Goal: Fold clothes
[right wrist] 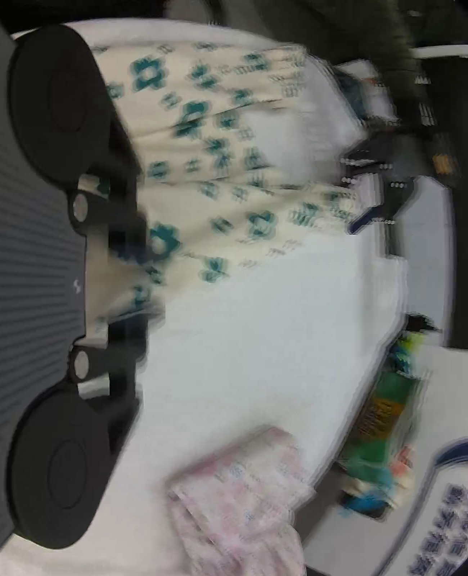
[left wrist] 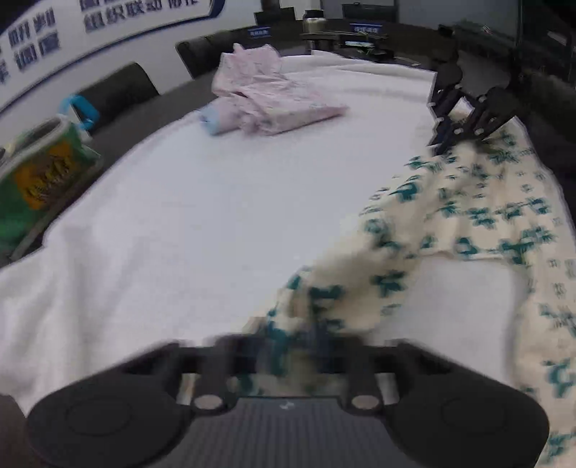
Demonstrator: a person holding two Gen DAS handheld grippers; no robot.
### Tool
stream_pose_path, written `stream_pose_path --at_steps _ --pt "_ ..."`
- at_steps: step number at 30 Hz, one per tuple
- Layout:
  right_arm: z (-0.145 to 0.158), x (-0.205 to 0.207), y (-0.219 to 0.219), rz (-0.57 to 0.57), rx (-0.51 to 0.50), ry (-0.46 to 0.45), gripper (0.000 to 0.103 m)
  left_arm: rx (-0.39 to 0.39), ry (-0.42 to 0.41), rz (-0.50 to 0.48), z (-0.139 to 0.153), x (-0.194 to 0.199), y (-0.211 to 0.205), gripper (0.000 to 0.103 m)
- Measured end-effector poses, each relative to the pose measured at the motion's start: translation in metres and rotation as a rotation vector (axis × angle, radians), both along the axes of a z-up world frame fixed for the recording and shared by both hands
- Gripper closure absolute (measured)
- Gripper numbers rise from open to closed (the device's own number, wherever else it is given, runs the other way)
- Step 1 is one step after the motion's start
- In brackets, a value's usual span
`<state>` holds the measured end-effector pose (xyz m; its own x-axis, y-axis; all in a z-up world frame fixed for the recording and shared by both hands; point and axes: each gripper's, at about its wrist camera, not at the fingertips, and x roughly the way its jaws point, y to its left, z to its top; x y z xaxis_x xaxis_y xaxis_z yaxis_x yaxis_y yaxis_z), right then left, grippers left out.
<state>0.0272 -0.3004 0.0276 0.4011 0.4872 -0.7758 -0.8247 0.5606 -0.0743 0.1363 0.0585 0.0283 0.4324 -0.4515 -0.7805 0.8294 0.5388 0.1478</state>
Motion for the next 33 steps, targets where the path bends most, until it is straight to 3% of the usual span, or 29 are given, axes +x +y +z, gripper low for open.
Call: stream_pose_path --at_steps 2,7,9,11,12,14,16,18,21,23,24,25,26,28,31,33 --pt "0.004 -0.01 0.003 0.008 -0.031 -0.094 0.101 0.026 -0.109 0.025 0.007 -0.021 0.001 0.099" --pt "0.008 -0.064 0.01 -0.039 -0.112 -0.511 0.102 0.117 -0.474 0.058 0.011 -0.138 -0.016 0.099" --pt "0.002 -0.088 0.01 -0.003 -0.132 -0.558 0.102 0.17 -0.606 0.067 0.003 -0.189 -0.028 0.099" --pt "-0.01 -0.109 0.016 0.038 -0.197 -0.604 0.102 0.233 -0.668 0.086 -0.015 -0.223 -0.039 0.099" --pt "-0.016 -0.119 0.018 0.058 -0.232 -0.628 0.102 0.257 -0.666 0.099 -0.023 -0.23 -0.04 0.099" --pt "-0.009 -0.121 0.019 0.064 -0.199 -0.604 0.102 0.304 -0.662 0.124 -0.039 -0.246 -0.044 0.095" --pt "0.0 -0.122 0.019 0.066 -0.155 -0.572 0.101 0.287 -0.631 0.175 -0.041 -0.249 -0.035 0.095" --pt "0.009 -0.123 0.019 0.068 -0.11 -0.54 0.097 0.174 -0.578 0.211 -0.024 -0.256 -0.016 0.093" --pt "0.023 -0.124 0.019 0.071 -0.044 -0.492 0.096 -0.066 -0.502 0.259 0.014 -0.264 0.011 0.078" --pt "0.032 -0.125 0.019 0.073 0.0 -0.459 0.096 -0.185 -0.493 0.278 0.03 -0.258 0.015 0.055" --pt "0.037 -0.125 0.019 0.074 0.022 -0.443 0.095 -0.245 -0.488 0.287 0.038 -0.255 0.017 0.048" --pt "0.041 -0.125 0.02 0.075 0.043 -0.427 0.09 -0.279 -0.472 0.287 0.04 -0.249 0.014 0.036" --pt "0.04 -0.122 0.031 0.08 0.061 -0.412 0.077 -0.287 -0.445 0.277 0.035 -0.242 0.006 0.036" --pt "0.035 -0.112 0.061 0.092 0.096 -0.383 0.064 -0.303 -0.39 0.256 0.026 -0.226 -0.011 0.037" --pt "0.026 -0.099 0.097 0.126 0.106 -0.347 0.064 -0.272 -0.363 0.267 0.011 -0.218 -0.022 0.038" --pt "0.022 -0.089 0.113 0.125 0.102 -0.321 0.059 -0.243 -0.352 0.279 0.0 -0.215 -0.028 0.073"
